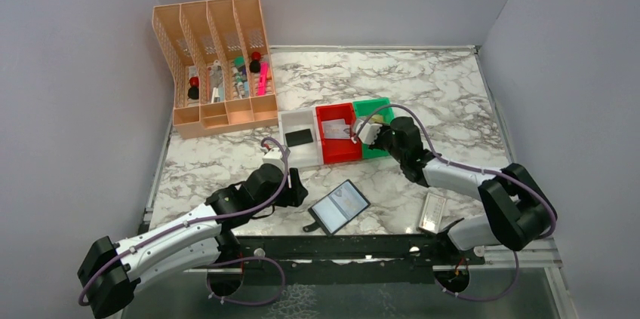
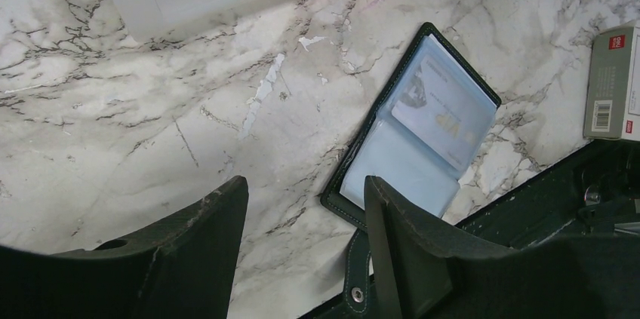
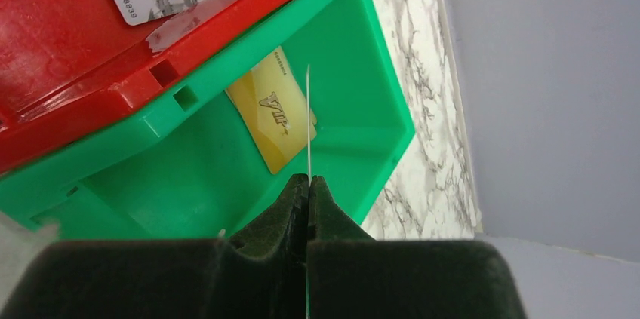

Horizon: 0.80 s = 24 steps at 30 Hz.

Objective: Take the credit cards out of the card holder

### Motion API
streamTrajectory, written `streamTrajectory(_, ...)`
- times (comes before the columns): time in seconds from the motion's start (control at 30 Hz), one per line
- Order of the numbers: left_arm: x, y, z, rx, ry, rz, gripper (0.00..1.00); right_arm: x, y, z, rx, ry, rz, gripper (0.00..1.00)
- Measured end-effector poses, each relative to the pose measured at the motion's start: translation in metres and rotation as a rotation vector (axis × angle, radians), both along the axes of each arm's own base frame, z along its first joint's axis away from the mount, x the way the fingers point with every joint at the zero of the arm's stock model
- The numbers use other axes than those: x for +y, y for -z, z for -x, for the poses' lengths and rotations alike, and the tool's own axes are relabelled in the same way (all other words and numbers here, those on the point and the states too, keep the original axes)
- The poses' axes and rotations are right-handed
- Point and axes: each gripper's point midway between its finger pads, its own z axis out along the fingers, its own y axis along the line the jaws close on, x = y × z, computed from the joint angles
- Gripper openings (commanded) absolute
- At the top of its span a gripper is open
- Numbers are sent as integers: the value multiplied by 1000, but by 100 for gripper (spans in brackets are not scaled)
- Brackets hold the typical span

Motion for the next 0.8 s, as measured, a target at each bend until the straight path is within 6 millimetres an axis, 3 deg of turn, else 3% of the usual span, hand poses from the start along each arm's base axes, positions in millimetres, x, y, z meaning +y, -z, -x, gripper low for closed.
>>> streamTrajectory(0.27, 0, -1, 2, 1, 4, 8, 61, 5, 16, -17, 31, -42, 48, 11)
streamTrajectory(0.73, 1, 1, 6, 15, 13, 13, 61, 5, 46, -25, 75, -44, 94, 13)
streamTrajectory(0.8, 1, 1, 7, 17, 13, 16, 61, 5, 45, -25, 77, -43, 93, 22)
